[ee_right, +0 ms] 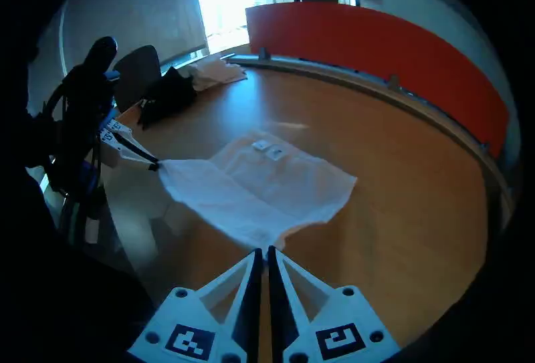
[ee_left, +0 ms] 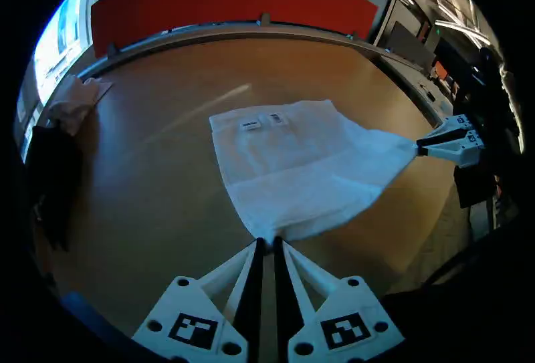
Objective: Fold towel
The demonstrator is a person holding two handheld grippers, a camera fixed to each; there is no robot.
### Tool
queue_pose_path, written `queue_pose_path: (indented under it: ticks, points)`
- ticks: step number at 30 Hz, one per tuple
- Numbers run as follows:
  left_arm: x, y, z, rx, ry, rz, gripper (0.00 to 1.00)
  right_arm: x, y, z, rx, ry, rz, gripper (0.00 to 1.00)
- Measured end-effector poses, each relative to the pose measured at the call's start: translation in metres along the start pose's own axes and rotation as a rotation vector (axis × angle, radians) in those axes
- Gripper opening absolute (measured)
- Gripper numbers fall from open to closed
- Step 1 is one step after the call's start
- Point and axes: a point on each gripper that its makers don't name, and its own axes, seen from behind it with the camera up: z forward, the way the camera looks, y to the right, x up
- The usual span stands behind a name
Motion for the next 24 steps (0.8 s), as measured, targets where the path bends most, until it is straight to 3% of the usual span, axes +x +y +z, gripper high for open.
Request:
queue_pose_path:
  ticks: [11,24]
  points:
    - [-0.008,0.012,-0.011,-0.021,-0.021,-0.026,0.11,-0.006,-0.007,-0.017,0.019,-0.023,0.013,0.06]
    - [0.019,0.003,-0.004,-0.012,-0.002,-0.034,0.11,0.013,0.012,-0.006,0.005,-0.006,0.008,0.05]
